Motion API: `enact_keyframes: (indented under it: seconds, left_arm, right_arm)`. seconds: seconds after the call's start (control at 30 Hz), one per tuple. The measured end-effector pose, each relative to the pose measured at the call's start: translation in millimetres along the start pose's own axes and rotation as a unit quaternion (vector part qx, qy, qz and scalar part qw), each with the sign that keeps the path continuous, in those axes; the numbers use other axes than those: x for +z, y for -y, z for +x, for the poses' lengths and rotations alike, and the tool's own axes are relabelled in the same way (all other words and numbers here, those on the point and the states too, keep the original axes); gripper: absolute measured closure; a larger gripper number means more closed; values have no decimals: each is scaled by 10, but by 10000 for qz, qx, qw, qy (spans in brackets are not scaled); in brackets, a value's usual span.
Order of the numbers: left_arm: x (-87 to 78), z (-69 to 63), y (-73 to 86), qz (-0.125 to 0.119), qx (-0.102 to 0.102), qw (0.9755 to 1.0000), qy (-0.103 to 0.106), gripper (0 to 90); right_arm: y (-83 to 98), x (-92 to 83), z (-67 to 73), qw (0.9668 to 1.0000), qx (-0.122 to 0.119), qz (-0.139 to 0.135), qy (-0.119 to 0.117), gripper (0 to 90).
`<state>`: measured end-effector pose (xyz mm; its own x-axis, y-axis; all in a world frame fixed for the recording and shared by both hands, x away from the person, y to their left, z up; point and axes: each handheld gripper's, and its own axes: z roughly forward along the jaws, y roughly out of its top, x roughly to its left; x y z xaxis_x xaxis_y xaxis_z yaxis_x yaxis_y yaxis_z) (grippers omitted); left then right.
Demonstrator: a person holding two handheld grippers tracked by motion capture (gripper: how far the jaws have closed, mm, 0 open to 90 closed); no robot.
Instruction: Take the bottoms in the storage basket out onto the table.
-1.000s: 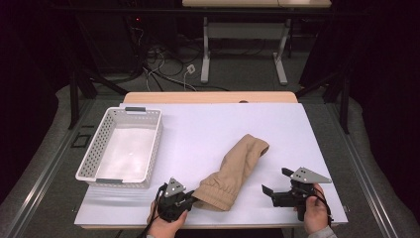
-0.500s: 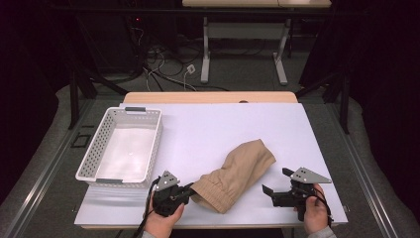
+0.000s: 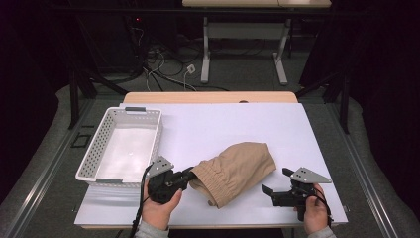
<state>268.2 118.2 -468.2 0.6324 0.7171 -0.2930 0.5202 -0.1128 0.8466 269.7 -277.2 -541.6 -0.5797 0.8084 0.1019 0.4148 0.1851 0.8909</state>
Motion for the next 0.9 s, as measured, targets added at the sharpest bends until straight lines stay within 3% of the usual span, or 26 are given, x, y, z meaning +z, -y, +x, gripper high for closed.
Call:
enact_keyframes:
  seconds: [0.2,0.37,0.6,0.73,0.83,0.9]
  left_arm:
    - [-47,-11,-157,-105,84,9999,-16,837]
    - [-53,10,-185,-94,73,9999,-30,837]
    - [-80,3,-243,-79,143,9999,-35,837]
    - [-95,-22,-304,-67,175,9998,-43,838]
    - [-106,-35,-354,-57,211,9998,-45,838]
    - [-113,-39,-388,-73,223,9997,-61,838]
  right_arm:
    - [-11,1,-3,10000,3,2,-18,4]
    - [-37,1,7,10000,-9,12,-21,6]
    - [-217,3,4,9999,117,-19,-37,15]
    - [-378,89,0,9992,105,168,-349,59]
    - [-475,160,52,9987,-123,274,-404,58]
    - [-547,205,111,9987,-294,307,-298,52]
